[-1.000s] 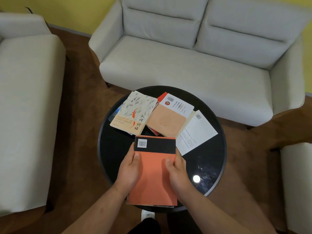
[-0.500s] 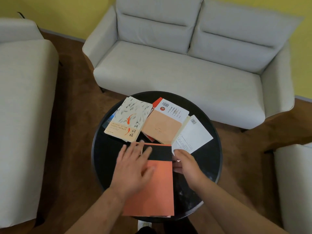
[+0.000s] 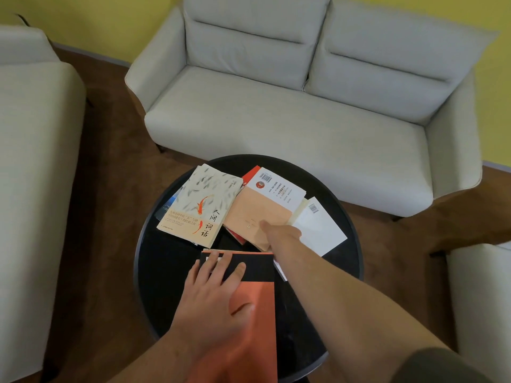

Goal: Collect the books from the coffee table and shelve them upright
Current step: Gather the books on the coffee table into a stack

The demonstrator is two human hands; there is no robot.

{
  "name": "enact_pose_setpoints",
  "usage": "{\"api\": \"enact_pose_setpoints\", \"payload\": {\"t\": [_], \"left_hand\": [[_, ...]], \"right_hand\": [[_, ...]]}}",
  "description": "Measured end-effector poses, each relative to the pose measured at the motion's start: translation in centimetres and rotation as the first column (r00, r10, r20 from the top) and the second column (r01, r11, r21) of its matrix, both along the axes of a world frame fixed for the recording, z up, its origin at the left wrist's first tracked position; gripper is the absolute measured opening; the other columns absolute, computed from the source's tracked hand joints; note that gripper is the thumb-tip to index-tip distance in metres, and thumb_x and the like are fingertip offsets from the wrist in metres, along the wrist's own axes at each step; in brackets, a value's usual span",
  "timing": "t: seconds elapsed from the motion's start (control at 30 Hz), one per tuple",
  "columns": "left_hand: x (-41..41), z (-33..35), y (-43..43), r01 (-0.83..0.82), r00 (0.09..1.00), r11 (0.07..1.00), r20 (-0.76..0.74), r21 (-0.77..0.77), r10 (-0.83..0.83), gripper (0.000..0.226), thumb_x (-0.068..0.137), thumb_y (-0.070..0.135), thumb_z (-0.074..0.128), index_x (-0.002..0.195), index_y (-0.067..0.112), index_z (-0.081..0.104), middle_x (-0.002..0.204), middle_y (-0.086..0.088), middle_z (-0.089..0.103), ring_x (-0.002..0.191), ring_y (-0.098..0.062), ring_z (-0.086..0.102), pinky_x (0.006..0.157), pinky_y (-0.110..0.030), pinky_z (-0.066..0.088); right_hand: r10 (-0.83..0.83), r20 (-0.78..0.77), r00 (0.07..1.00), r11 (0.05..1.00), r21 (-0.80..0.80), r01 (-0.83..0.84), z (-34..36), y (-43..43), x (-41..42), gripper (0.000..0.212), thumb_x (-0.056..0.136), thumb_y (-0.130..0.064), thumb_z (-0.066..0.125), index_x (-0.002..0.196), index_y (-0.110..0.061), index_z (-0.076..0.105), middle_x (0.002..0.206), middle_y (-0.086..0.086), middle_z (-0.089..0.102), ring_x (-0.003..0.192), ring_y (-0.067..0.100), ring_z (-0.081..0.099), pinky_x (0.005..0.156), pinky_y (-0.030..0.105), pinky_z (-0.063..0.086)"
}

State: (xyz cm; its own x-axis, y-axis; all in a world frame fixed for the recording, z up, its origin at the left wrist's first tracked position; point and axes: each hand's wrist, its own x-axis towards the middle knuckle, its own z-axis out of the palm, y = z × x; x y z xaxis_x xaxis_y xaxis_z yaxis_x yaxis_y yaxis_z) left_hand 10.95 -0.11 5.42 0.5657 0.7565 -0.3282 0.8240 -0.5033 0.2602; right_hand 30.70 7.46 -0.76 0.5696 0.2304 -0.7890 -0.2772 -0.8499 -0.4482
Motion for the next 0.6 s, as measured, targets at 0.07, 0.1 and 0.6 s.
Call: {"api": "enact_pose_setpoints", "payload": {"t": [0.07,0.1,0.6], "left_hand": [[-0.1,-0.3,0.0,-0.028,1.0,0.999,0.009,-0.039,0.028,0.081,0.082,0.069,0.038,0.155,0.038,0.025,0.168,0.002,0.009,0.155,-0.022,-0.003,0.123,-0.046,-0.003],[-0.1,-0.1,0.0,-0.028,0.999,0.999,0.02,-0.032,0.028,0.081,0.08,0.07,0.039,0.154,0.037,0.029,0.167,0.001,0.014,0.155,-0.023,0.002,0.122,-0.047,0.001],[-0.2,1.6,0.2,0.011,0.998,0.997,-0.056,-0.072,-0.015,0.077,0.09,0.072,0.033,0.157,0.038,0.013,0.168,0.004,-0.002,0.154,-0.021,-0.011,0.125,-0.048,-0.002]], "right_hand": [[-0.015,0.0,1.0,1.0,0.009,0.015,0.1,0.5,-0.1,0.075,0.078,-0.047,0.08,0.129,-0.01,0.04,0.118,0.009,0.056,0.113,0.028,0.06,0.095,0.037,0.054],[-0.04,-0.044,0.998,0.999,0.031,0.042,0.2,0.6,0.0,0.069,0.081,-0.044,0.079,0.128,-0.01,0.043,0.119,0.008,0.057,0.111,0.027,0.06,0.095,0.037,0.054],[-0.011,0.194,0.981,0.803,0.586,-0.107,13.6,-12.5,6.1,0.022,0.098,-0.022,0.064,0.118,-0.029,0.058,0.116,-0.004,0.069,0.107,0.024,0.066,0.09,0.046,0.055]]}}
